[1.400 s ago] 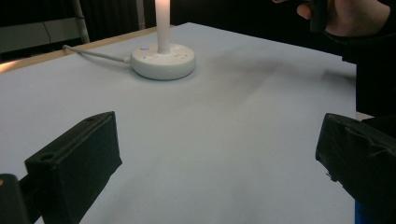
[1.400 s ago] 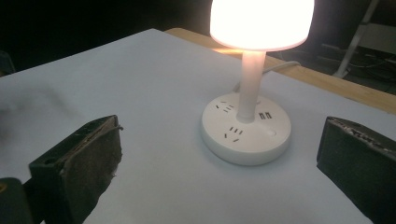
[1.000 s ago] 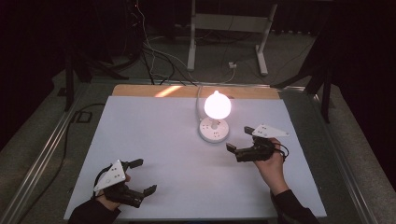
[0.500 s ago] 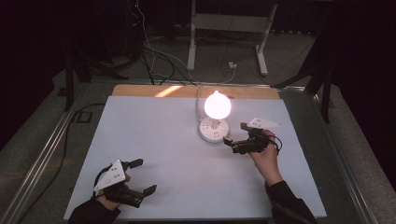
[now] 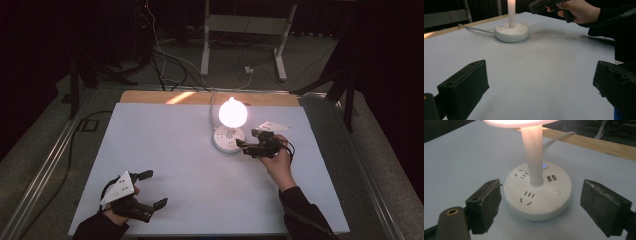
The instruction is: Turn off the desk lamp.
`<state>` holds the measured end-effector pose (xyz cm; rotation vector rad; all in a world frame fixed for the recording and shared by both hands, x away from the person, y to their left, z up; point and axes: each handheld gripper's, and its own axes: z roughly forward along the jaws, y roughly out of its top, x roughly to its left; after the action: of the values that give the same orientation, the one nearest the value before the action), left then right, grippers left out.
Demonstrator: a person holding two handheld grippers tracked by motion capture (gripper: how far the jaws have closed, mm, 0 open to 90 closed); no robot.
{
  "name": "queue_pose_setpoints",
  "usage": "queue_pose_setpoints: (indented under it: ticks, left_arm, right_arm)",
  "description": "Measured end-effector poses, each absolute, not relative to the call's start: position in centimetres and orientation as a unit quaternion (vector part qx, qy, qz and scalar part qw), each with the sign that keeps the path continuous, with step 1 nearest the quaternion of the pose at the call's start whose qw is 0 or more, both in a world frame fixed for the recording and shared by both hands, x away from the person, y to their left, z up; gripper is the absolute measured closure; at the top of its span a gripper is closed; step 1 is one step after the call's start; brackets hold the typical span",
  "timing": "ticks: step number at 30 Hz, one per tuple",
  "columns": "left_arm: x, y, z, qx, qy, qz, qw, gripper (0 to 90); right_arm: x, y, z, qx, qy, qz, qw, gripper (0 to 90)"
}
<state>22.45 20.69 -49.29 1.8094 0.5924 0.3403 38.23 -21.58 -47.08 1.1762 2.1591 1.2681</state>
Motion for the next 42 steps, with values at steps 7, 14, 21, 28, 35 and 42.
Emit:
queue_pose_setpoints:
  ticks: [7,14,21,28,35,42]
  left_arm:
    - [22.4,20.7,-49.3,0.769,0.252,0.145,0.569,0.5]
    - [22.4,20.7,-49.3,0.77,0.253,0.144,0.568,0.5]
    - [22.4,20.7,-49.3,0.77,0.253,0.143,0.568,0.5]
    - [22.4,20.7,-49.3,0.77,0.253,0.143,0.568,0.5]
    - [22.4,20.7,-49.3,0.77,0.253,0.143,0.569,0.5]
    - [22.5,20.8,-49.3,0.768,0.254,0.141,0.57,0.5]
  right_arm:
    - [39.6,-21.7,-47.5,0.451,0.757,0.432,0.192,56.5]
    - [40.4,-21.7,-48.2,0.458,0.762,0.413,0.197,80.9]
    - [40.9,-21.1,-49.1,0.461,0.771,0.396,0.19,88.1]
    - [41.5,-20.7,-49.5,0.467,0.768,0.394,0.19,89.5]
    - [42.0,-20.1,-49.9,0.47,0.767,0.392,0.192,89.5]
    - [42.4,-19.8,-50.3,0.472,0.766,0.393,0.191,89.4]
